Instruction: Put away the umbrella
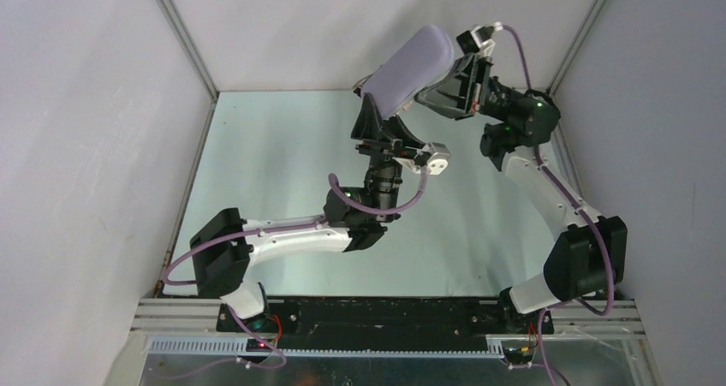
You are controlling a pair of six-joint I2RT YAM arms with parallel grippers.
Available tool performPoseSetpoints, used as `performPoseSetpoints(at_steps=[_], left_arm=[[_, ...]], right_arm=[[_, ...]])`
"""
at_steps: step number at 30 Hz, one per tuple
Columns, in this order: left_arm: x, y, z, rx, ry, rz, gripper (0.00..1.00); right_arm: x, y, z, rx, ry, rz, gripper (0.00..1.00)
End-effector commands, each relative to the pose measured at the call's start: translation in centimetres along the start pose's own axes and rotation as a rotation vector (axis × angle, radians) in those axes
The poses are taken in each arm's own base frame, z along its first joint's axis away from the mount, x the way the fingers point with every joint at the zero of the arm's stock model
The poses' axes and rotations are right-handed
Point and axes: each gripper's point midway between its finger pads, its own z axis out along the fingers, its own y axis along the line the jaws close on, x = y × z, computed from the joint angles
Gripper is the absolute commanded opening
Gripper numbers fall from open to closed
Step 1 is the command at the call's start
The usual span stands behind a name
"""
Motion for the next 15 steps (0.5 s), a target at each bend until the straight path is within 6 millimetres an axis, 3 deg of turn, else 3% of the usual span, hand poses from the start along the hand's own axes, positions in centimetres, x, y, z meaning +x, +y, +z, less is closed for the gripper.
performPoseSetpoints(at_steps=[1,6,10,15], left_arm=[[-1.2,4.3,1.4,-0.132,0.006,-0.178,0.0],[-1.0,3.6,1.5,-0.121,0.04,-0.205,0.0],[0.2,3.0,1.2,-0.109,0.117,-0.253,0.0],[1.6,-1.4,-0.9,0.013,0.268,-0.34,0.0]], right_arm=[[4.1,-3.7,1.3,0.047,0.126,0.236,0.0],[7.0,-8.0,1.2,0.112,0.138,0.415,0.0],[8.2,-12.2,-0.2,0.212,0.072,0.564,0.0],[7.6,-15.2,-2.2,0.267,-0.053,0.667,0.0]])
